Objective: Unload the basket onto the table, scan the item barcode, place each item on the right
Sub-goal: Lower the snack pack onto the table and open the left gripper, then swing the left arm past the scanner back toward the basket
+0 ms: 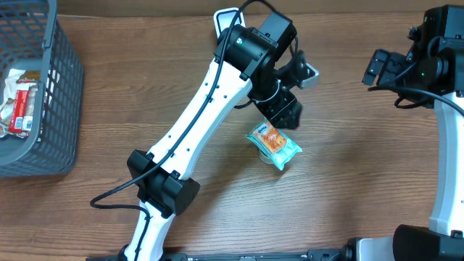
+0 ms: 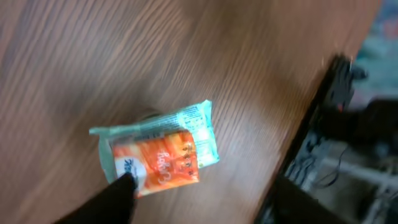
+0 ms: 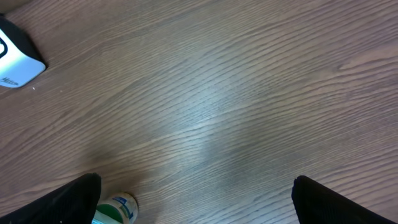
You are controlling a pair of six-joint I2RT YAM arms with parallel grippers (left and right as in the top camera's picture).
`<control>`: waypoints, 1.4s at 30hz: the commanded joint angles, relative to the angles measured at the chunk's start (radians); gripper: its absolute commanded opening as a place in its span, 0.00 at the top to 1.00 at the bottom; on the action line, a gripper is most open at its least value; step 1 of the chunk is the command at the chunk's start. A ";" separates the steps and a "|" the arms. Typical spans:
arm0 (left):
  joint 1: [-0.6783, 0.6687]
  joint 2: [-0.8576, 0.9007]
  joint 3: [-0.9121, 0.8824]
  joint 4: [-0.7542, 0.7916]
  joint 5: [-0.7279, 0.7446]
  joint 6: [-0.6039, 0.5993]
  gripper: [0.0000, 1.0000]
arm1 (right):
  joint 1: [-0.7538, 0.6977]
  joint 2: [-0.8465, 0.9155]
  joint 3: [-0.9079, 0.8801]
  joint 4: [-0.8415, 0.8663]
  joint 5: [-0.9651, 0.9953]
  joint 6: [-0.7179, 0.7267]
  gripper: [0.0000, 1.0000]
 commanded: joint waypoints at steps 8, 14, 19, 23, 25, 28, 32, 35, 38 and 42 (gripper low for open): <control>-0.053 -0.016 0.017 -0.087 -0.458 -0.914 0.53 | -0.001 -0.002 0.018 0.006 0.010 0.004 0.00; -0.130 -0.014 -0.005 -0.087 -0.471 -1.032 0.60 | -0.001 -0.002 0.018 0.006 0.010 0.004 0.00; -0.153 -0.014 -0.047 -0.087 -0.481 -1.111 0.63 | -0.001 -0.002 0.018 0.006 0.010 0.004 0.00; -0.153 -0.014 -0.117 -0.087 -0.482 -1.200 0.63 | -0.001 -0.002 0.018 0.006 0.009 0.003 0.00; -0.148 -0.014 -0.146 -0.084 -0.485 -1.241 0.61 | -0.001 -0.002 0.018 0.006 0.010 0.003 0.00; -0.132 -0.014 -0.172 -0.080 -0.481 -1.254 0.60 | -0.001 -0.002 0.018 0.006 0.010 0.003 0.00; -0.124 -0.014 -0.176 -0.079 -0.485 -1.268 0.59 | -0.001 -0.002 0.018 0.006 0.010 0.003 0.00; -0.100 -0.015 -0.175 -0.082 -0.483 -1.263 0.57 | -0.001 -0.002 0.018 0.006 0.010 0.003 0.00; -0.035 -0.028 -0.161 -0.087 -0.473 -1.236 0.55 | -0.001 -0.002 0.018 0.006 0.010 0.003 0.00; 0.103 -0.081 -0.160 -0.087 -0.482 -1.135 0.49 | -0.001 -0.002 0.018 0.006 0.010 0.003 0.00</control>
